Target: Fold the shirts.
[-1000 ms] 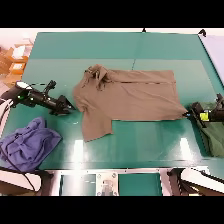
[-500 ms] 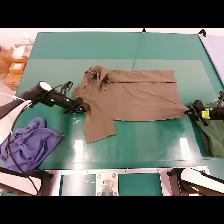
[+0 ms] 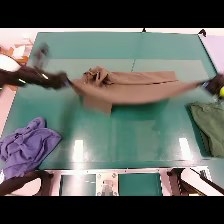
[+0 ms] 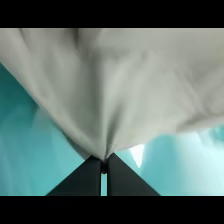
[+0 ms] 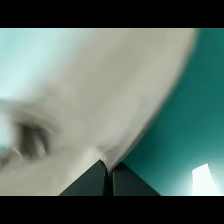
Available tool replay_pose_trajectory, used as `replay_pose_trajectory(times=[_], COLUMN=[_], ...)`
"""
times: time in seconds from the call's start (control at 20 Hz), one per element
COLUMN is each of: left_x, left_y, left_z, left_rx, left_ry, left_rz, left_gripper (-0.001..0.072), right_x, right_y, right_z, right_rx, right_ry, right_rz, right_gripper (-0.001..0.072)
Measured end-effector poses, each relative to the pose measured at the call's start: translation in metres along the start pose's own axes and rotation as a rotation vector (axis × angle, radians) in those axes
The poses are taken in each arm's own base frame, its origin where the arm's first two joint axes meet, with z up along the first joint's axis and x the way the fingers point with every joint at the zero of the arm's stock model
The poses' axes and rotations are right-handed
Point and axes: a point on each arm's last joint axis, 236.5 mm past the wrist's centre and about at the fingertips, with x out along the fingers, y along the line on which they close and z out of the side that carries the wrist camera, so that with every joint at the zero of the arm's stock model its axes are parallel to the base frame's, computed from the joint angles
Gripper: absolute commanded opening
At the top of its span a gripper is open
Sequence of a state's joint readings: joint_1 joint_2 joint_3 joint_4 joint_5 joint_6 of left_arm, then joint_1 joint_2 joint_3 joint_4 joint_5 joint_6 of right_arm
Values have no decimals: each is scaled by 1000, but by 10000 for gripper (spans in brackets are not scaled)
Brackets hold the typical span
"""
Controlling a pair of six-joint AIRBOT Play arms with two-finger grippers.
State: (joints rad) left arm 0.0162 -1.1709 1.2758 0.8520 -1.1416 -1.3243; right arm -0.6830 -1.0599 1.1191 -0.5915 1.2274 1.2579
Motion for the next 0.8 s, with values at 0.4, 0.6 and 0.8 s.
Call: replay_pose_trajectory(times=[0.4,0.6,0.8], left_x=[-347,-402,-362], left_y=[-232,-246,-206], left_z=[81,64,72], left_rx=[626,681,601], left_ry=[-941,-1045,-901], left_rz=[49,167,223], left_gripper=[31,31,31], right_x=[-216,-248,-225], right_y=[271,303,271], right_z=[57,46,55], right_rx=[-664,-757,-680], right_ry=[-626,-714,-653], right_rz=[140,99,77], right_gripper=[16,16,16])
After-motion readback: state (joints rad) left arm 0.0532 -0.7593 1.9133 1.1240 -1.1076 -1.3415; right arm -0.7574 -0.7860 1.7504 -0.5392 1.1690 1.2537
